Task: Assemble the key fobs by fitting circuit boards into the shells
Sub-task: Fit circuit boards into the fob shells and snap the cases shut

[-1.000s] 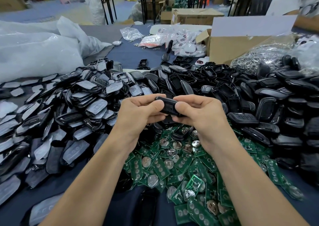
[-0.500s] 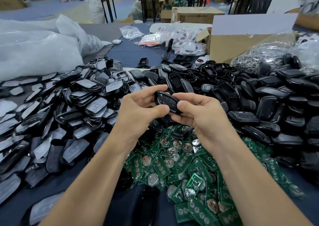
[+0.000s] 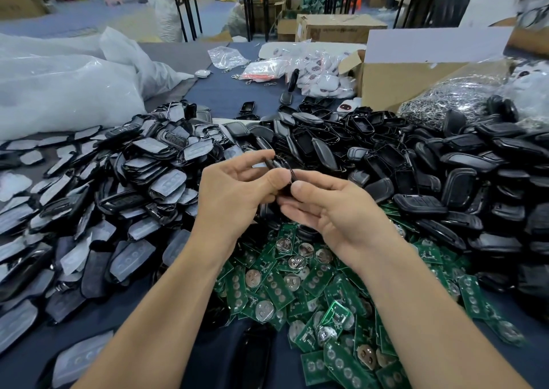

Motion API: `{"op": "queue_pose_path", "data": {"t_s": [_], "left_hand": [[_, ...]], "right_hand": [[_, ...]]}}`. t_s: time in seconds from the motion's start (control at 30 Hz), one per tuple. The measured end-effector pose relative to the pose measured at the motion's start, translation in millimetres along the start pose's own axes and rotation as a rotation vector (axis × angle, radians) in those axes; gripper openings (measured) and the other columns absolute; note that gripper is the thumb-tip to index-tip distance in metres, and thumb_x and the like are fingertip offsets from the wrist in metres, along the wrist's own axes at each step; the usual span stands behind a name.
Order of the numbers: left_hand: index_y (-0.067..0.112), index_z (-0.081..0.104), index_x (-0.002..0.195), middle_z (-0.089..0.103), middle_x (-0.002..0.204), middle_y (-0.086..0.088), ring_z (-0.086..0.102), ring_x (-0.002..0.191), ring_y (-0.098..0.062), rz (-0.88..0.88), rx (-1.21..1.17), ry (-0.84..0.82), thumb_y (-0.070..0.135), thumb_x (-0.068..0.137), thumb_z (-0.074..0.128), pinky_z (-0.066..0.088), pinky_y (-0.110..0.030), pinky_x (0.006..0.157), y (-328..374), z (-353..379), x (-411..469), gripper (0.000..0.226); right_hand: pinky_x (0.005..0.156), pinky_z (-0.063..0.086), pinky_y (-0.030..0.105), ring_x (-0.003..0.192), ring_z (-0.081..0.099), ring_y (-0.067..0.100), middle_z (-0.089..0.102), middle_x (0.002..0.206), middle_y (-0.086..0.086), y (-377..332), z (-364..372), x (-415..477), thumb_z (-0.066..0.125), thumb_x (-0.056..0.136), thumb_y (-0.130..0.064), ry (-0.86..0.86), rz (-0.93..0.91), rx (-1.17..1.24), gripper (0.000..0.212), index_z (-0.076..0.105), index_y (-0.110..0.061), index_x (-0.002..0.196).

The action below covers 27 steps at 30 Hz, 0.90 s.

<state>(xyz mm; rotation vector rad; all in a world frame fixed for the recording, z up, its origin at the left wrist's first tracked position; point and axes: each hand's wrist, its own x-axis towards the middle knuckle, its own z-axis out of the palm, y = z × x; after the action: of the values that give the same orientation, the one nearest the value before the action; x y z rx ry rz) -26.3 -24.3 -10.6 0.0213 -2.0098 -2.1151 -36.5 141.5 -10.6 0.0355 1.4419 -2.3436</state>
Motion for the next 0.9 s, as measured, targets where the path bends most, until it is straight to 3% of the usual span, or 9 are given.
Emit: {"op": "queue_pose_path", "data": {"t_s": [0.17, 0.27, 0.43, 0.7, 0.9], "left_hand": [[0.019, 0.079, 0.107, 0.082, 0.09, -0.006, 0.077, 0.073, -0.019, -0.024, -0.016, 0.008, 0.031, 0.07, 0.088, 0.063, -0.028, 0.069, 0, 1, 0, 0.041], [0.019, 0.079, 0.106, 0.081, 0.086, -0.007, 0.076, 0.071, -0.02, -0.036, 0.003, 0.043, 0.023, 0.082, 0.086, 0.062, -0.026, 0.068, 0, 1, 1, 0.026], [0.02, 0.083, 0.097, 0.081, 0.085, -0.008, 0.073, 0.069, -0.016, -0.092, -0.09, 0.104, 0.021, 0.085, 0.083, 0.06, -0.022, 0.066, 5, -2, 3, 0.012], [0.018, 0.083, 0.099, 0.08, 0.088, -0.007, 0.072, 0.068, -0.015, -0.083, -0.175, 0.063, 0.035, 0.068, 0.083, 0.06, -0.024, 0.067, 10, -9, 4, 0.036], [0.014, 0.081, 0.103, 0.08, 0.093, -0.01, 0.073, 0.071, -0.018, -0.112, -0.184, 0.035, 0.019, 0.087, 0.079, 0.061, -0.027, 0.068, 6, -7, 4, 0.017]], "right_hand": [[0.075, 0.065, 0.036, 0.091, 0.078, 0.032, 0.078, 0.098, 0.022, -2, 3, 1, 0.062, 0.098, -0.002, 0.054, 0.107, 0.192, 0.016, 0.073, 0.003, 0.108], [0.075, 0.066, 0.04, 0.096, 0.077, 0.036, 0.077, 0.097, 0.025, -3, 5, 0, 0.06, 0.1, -0.003, 0.068, 0.117, 0.193, 0.015, 0.072, 0.005, 0.102], [0.074, 0.066, 0.042, 0.086, 0.078, 0.036, 0.076, 0.1, 0.028, -6, 5, -1, 0.056, 0.102, -0.004, 0.08, 0.117, 0.2, 0.02, 0.069, 0.01, 0.107], [0.072, 0.065, 0.037, 0.086, 0.078, 0.033, 0.076, 0.103, 0.028, -9, -3, 1, 0.06, 0.103, -0.013, 0.125, 0.064, 0.181, 0.024, 0.068, 0.008, 0.11], [0.065, 0.063, 0.029, 0.077, 0.078, 0.028, 0.078, 0.09, 0.023, -9, -4, 1, 0.055, 0.102, 0.003, 0.161, 0.023, 0.117, 0.015, 0.067, 0.006, 0.111]]}}
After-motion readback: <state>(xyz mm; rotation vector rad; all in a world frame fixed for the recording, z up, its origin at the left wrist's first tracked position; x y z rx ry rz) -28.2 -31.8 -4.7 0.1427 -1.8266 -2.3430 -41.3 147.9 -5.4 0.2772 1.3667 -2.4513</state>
